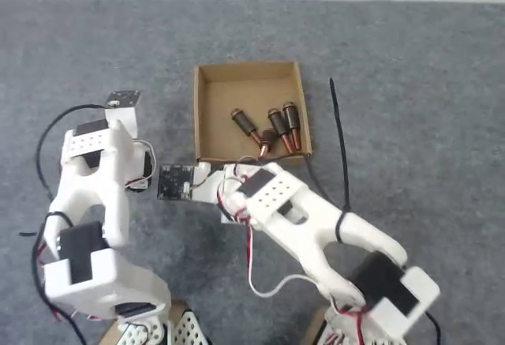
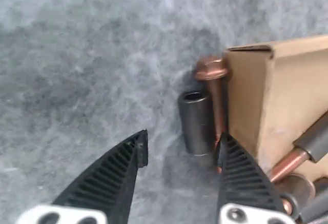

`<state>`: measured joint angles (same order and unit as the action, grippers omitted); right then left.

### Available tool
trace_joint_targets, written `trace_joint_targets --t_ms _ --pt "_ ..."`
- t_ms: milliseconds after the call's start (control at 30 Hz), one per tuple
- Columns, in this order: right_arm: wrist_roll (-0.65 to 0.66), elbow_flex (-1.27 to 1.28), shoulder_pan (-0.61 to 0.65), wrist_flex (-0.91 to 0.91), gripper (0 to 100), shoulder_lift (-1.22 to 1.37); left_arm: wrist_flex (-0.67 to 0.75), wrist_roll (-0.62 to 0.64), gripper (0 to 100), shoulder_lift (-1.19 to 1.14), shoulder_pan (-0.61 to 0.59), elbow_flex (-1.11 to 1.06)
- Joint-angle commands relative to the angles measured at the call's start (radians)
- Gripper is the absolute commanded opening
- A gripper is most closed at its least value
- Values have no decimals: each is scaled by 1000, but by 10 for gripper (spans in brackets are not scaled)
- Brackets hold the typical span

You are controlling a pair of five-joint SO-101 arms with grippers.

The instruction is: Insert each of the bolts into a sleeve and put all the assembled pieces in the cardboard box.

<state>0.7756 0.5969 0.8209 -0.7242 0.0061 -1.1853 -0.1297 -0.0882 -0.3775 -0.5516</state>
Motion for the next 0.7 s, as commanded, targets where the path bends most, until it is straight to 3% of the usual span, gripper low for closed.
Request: trace_joint_targets --t_ms 0,567,667 --pt "32 -117 -38 19 173 50 0 -5 17 6 2 47" --pt "32 -308 -48 10 125 288 2 -5 17 6 17 48" --pt "31 -307 -48 8 67 288 2 -5 17 6 17 48"
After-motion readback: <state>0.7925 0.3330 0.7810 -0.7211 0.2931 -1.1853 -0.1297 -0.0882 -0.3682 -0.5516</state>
